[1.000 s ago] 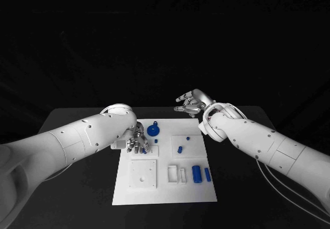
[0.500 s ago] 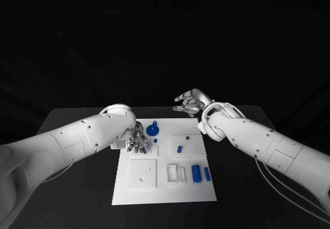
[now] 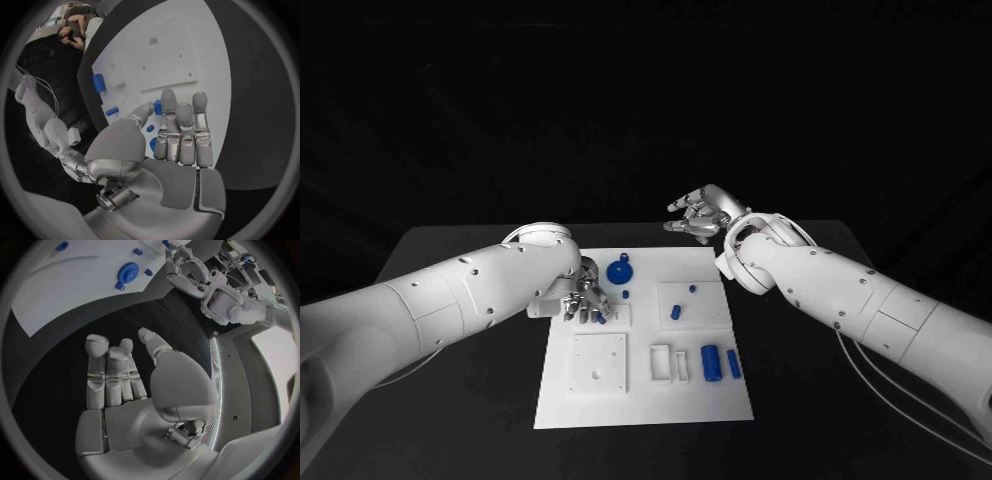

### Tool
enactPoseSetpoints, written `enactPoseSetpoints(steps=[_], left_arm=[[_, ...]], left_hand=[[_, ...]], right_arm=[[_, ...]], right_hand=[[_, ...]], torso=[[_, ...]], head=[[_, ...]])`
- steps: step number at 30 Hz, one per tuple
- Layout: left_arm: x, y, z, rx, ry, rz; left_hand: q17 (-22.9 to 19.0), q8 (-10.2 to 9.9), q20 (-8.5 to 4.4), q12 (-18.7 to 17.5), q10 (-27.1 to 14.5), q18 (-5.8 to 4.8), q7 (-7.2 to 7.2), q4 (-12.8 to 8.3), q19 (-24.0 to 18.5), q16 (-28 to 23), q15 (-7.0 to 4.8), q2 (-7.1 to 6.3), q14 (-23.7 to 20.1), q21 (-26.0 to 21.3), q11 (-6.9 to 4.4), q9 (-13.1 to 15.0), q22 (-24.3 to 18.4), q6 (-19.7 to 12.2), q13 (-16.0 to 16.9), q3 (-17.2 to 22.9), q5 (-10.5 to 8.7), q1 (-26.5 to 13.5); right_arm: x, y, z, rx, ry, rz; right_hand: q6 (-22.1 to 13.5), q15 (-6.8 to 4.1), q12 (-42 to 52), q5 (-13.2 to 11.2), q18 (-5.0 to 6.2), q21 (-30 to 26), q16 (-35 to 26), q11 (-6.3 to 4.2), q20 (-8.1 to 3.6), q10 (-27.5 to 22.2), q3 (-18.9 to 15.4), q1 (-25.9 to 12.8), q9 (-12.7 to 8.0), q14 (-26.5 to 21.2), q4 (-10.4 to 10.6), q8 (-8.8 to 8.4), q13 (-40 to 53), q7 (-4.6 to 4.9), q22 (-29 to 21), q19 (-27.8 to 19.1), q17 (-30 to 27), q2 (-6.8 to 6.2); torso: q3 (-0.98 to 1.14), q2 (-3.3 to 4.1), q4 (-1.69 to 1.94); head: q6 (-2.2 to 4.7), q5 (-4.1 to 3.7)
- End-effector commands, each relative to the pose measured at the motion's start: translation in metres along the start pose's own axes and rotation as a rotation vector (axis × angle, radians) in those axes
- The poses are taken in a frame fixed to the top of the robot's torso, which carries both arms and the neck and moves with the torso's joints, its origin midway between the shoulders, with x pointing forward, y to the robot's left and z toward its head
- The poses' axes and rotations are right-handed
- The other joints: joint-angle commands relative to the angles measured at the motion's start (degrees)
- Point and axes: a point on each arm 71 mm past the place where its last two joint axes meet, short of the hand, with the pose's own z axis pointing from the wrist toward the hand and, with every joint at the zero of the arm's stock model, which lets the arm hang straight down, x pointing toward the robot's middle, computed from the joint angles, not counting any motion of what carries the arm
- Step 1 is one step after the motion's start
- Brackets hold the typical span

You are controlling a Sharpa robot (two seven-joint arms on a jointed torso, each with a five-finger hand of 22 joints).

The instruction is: Assemble the parts on the task board

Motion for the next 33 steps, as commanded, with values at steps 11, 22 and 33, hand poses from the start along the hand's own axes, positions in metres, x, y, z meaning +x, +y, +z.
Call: enactPoseSetpoints(steps=[11, 22, 33], left_arm=[[0.000, 0.000, -0.012, 0.034, -0.086, -0.037], [-0.005, 0.003, -0.023, 0.071, -0.208, -0.115], [-0.002, 0.007, -0.018, 0.074, -0.215, -0.169]], left_hand=[[-0.1, 0.4, -0.20, 0.0, 0.8, 0.16, -1.44, -11.5, 0.3, 0.4, -0.43, -0.12, 0.7, 0.5, -0.51, -0.2, 1.2, 2.0, -0.2, 12.1, 0.83, 0.7], [-0.1, 0.4, -0.32, -0.2, 1.2, 0.14, -1.55, -11.4, 0.7, 0.2, -0.57, -0.28, 1.2, 0.4, -0.67, -0.3, 1.2, 2.2, -0.2, 12.3, 0.90, 0.5], [0.1, 0.3, -0.40, -0.5, 1.5, 0.16, -1.62, -11.4, 1.0, 0.2, -0.67, -0.48, 1.4, 0.3, -0.81, -0.7, 1.2, 2.6, -0.3, 12.5, 1.05, 0.5]], right_arm=[[-0.001, -0.003, -0.001, 0.000, 0.007, -0.002], [-0.001, -0.006, -0.002, 0.007, 0.008, -0.004], [-0.002, -0.008, -0.003, 0.010, 0.009, -0.005]], right_hand=[[0.6, -0.13, 0.1, 0.1, 0.42, -0.1, -0.2, -0.33, -0.15, -0.2, 0.4, -0.4, 0.1, 0.1, -0.1, -0.14, 0.0, 0.09, 2.9, 2.8, 0.0, 0.25], [0.6, -0.13, 0.1, 0.1, 0.42, -0.1, -0.2, -0.33, -0.15, -0.2, 0.4, -0.4, 0.1, 0.1, -0.1, -0.14, 0.0, 0.09, 2.9, 2.8, 0.0, 0.25], [0.6, -0.13, 0.1, 0.1, 0.42, -0.1, -0.2, -0.33, -0.15, -0.2, 0.4, -0.4, 0.1, 0.1, -0.1, -0.14, 0.0, 0.09, 2.9, 2.8, 0.0, 0.25]], torso=[[-0.22, -0.04, 0.03], [-0.14, -0.05, 0.20], [-0.11, -0.02, 0.10]], head=[[-0.03, 0.32], [-0.23, 0.43], [-0.24, 0.95]])
